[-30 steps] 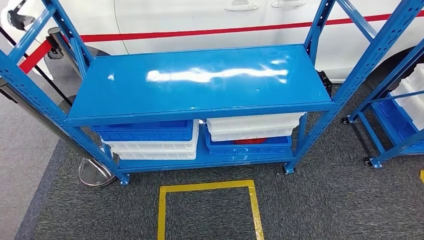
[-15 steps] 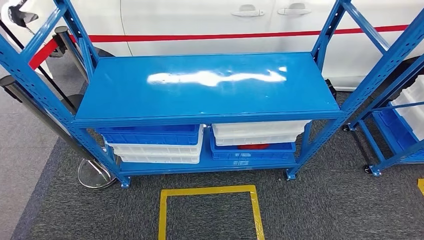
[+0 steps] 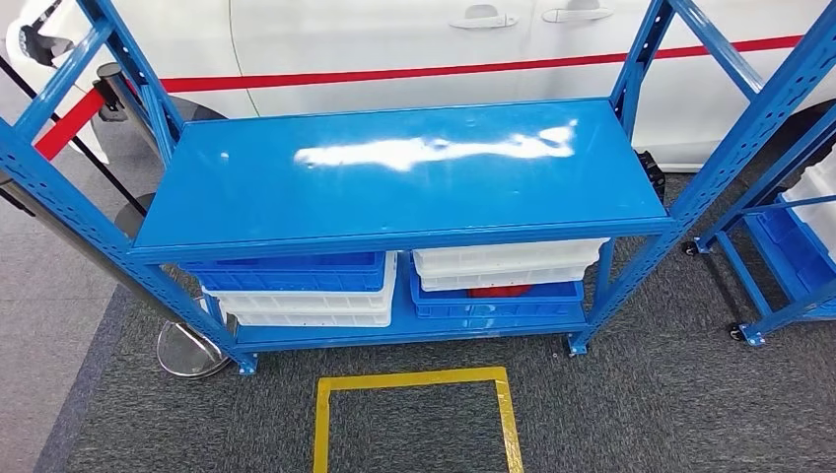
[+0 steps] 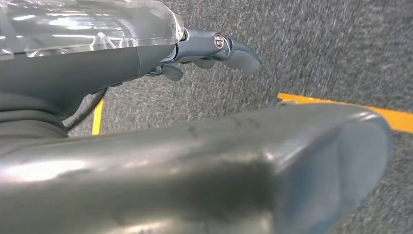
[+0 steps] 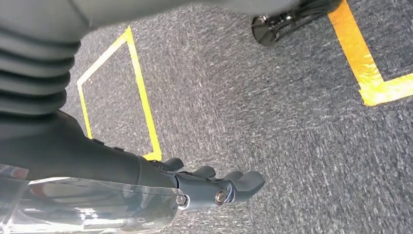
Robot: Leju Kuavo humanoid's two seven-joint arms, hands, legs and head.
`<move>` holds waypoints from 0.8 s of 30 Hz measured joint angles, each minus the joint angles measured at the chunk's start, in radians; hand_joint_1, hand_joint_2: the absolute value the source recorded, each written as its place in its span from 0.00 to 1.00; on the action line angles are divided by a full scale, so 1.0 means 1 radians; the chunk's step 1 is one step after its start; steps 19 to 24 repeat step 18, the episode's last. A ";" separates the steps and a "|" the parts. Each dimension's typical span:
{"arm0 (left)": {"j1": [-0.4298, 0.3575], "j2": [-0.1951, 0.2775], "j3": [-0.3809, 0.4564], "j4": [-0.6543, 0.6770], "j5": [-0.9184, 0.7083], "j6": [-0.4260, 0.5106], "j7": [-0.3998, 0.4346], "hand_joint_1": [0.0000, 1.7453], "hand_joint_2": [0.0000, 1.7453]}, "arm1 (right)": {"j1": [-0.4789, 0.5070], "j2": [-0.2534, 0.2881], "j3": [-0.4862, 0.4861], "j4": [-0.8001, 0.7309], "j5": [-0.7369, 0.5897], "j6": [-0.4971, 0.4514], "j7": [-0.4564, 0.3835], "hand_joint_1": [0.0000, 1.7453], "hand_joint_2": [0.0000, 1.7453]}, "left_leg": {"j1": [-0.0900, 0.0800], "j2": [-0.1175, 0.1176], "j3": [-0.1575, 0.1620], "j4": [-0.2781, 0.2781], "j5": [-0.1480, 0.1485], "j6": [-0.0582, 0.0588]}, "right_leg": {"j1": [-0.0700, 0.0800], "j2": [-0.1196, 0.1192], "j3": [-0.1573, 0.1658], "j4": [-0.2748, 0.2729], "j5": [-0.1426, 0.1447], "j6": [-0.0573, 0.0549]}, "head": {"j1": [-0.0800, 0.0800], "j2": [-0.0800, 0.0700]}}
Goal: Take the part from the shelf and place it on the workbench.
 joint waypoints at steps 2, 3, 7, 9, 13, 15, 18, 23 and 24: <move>0.002 0.000 0.000 0.000 0.000 0.004 0.005 0.00 0.00 | 0.000 0.000 -0.001 0.000 0.002 -0.004 0.006 0.00 1.00 | 0.008 0.000 -0.038 0.067 -0.009 -0.011 | 0.000 0.000 0.002 0.001 -0.002 -0.003 | 0.000 0.000; 0.002 0.000 0.000 0.000 0.000 0.006 0.006 0.00 0.00 | 0.000 0.000 -0.002 0.000 0.002 -0.007 0.008 0.00 1.00 | 0.013 0.000 -0.029 0.042 0.018 -0.016 | -0.001 0.001 0.004 0.001 -0.004 -0.003 | 0.000 0.000; 0.001 -0.002 0.000 0.000 -0.001 0.012 0.012 0.00 0.00 | -0.002 0.001 -0.004 0.000 -0.002 -0.013 0.010 0.00 1.00 | 0.025 -0.002 0.077 -0.200 0.131 -0.023 | 0.002 0.005 0.013 0.010 -0.015 0.009 | 0.001 0.000; 0.000 -0.004 0.000 0.000 -0.001 0.014 0.015 0.00 0.50 | -0.003 0.001 -0.004 0.000 -0.001 -0.013 0.012 0.00 1.00 | 0.022 -0.005 0.084 -0.219 0.133 -0.013 | 0.007 0.007 0.013 0.012 -0.018 0.017 | 0.004 0.000; 0.000 -0.004 0.000 0.000 -0.001 0.019 0.025 0.00 1.00 | -0.003 0.001 -0.004 0.000 -0.001 -0.010 0.012 0.00 1.00 | 0.013 -0.005 0.083 -0.218 0.134 -0.003 | 0.000 0.007 0.014 0.009 -0.016 0.025 | 0.005 0.000; 0.000 -0.004 0.000 0.000 0.000 0.021 0.028 0.00 1.00 | -0.004 0.001 -0.004 0.000 0.000 -0.010 0.012 0.00 1.00 | 0.011 -0.005 0.083 -0.218 0.133 -0.001 | -0.002 0.008 0.015 0.007 -0.016 0.028 | 0.005 0.000; -0.001 -0.004 0.000 0.000 0.000 0.021 0.029 0.00 1.00 | -0.004 0.001 -0.004 0.000 0.001 -0.010 0.012 0.00 1.00 | 0.010 -0.005 0.083 -0.218 0.132 0.002 | -0.003 0.009 0.015 0.006 -0.015 0.031 | 0.005 0.000; -0.001 -0.004 0.000 0.000 0.000 0.021 0.029 0.00 1.00 | -0.004 0.001 -0.004 0.000 0.001 -0.010 0.012 0.00 1.00 | 0.010 -0.005 0.083 -0.218 0.132 0.002 | -0.003 0.009 0.015 0.006 -0.015 0.031 | 0.005 0.000; -0.001 -0.004 0.000 0.000 0.000 0.021 0.029 0.00 1.00 | -0.004 0.001 -0.004 0.000 0.001 -0.010 0.012 0.00 1.00 | 0.010 -0.005 0.083 -0.218 0.132 0.002 | -0.003 0.009 0.015 0.006 -0.015 0.031 | 0.005 0.000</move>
